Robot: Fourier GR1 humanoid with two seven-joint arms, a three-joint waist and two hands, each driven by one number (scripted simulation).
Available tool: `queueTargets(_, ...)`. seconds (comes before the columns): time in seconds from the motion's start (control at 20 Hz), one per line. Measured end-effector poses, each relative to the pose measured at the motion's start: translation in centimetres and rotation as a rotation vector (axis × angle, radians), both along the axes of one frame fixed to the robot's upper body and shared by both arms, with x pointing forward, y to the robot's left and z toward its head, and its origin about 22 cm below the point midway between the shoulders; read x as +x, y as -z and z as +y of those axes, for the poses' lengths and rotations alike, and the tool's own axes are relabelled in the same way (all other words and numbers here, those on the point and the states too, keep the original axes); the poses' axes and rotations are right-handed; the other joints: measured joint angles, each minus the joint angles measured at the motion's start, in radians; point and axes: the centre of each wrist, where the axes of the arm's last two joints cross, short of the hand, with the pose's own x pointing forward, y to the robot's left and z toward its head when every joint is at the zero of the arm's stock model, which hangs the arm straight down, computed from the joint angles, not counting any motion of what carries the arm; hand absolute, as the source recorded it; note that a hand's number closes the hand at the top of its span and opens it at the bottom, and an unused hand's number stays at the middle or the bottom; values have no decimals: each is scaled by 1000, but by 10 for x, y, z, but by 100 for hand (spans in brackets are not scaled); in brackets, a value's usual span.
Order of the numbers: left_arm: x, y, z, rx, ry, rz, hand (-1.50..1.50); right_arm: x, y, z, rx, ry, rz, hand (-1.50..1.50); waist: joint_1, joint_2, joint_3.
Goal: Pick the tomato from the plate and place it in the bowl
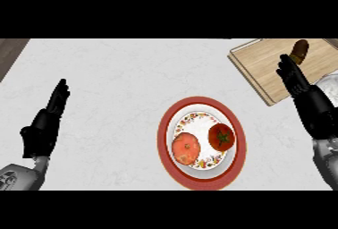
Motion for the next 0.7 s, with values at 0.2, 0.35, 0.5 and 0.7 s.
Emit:
queueTargets(0.2, 3, -11, 7, -15, -36, -6, 0, -7, -28, 12, -20, -86, -186, 150, -16, -6, 2)
queueTargets(0.35, 4, -14, 14, -30, -75, 0, 0, -12, -54, 8, -161, -111, -334, -150, -40, -15, -7)
queueTargets(0.5, 0, -13, 22, -57, -112, 25, 0, -23, -36, -17, -337, 90, -254, -150, -75, -21, -7)
queueTargets(0.7, -4, -15, 28, -85, -132, 40, 0, -68, 3, -2, -347, 225, -276, -150, -91, -25, -1)
